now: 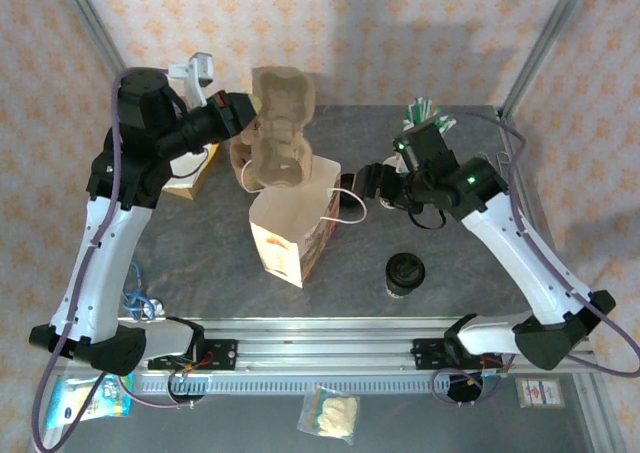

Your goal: Pack the takeout coffee

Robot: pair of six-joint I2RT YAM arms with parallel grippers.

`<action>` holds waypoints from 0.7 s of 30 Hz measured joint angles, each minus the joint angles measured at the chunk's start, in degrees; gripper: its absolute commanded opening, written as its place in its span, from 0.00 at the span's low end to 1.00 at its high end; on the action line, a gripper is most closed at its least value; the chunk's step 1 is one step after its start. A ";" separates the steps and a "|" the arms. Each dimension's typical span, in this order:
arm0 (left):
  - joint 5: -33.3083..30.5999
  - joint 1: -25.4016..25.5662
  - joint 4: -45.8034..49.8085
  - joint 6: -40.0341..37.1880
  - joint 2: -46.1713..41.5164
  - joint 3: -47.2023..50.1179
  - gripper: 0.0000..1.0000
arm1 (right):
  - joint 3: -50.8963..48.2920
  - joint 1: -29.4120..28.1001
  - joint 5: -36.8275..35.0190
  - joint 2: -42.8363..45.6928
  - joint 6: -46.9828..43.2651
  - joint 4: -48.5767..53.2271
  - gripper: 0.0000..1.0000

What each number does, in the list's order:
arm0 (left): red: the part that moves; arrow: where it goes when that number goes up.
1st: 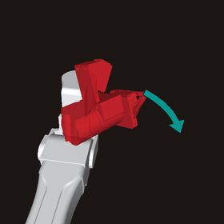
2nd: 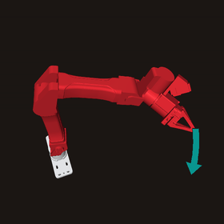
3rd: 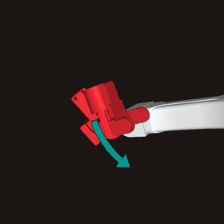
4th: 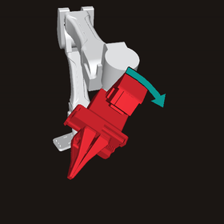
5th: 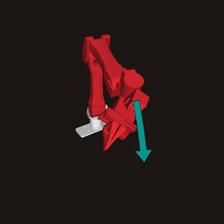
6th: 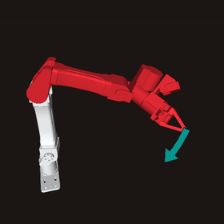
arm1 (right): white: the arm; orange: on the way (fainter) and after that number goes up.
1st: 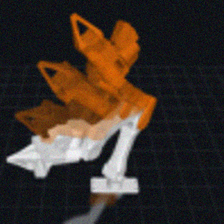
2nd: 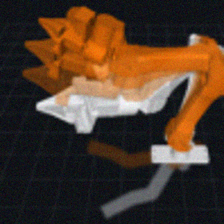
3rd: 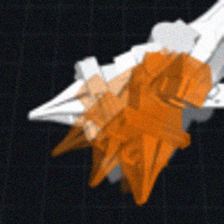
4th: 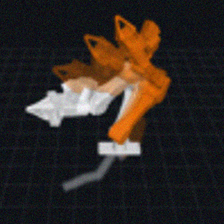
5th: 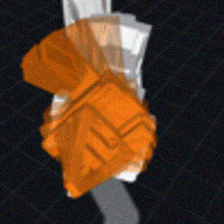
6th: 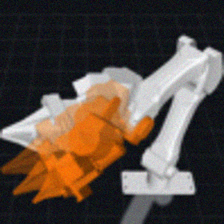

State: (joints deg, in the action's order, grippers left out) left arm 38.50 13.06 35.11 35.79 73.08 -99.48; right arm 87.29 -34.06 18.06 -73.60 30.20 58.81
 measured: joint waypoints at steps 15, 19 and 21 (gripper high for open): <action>-0.52 6.08 6.27 -11.54 1.11 6.69 0.00 | -6.16 0.00 7.50 2.01 3.41 -4.68 0.73; -1.18 6.08 7.08 -13.44 1.18 7.41 0.00 | 1.20 0.00 5.44 1.75 2.95 -3.76 0.73; -1.53 6.08 7.43 -14.29 1.20 7.65 0.00 | 6.03 0.00 4.63 1.40 2.78 -4.02 0.72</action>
State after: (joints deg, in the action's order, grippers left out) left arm 36.97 19.14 42.54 21.50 74.28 -91.83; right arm 93.32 -34.06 22.70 -72.20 32.97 54.78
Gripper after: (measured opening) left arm 0.057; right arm 0.732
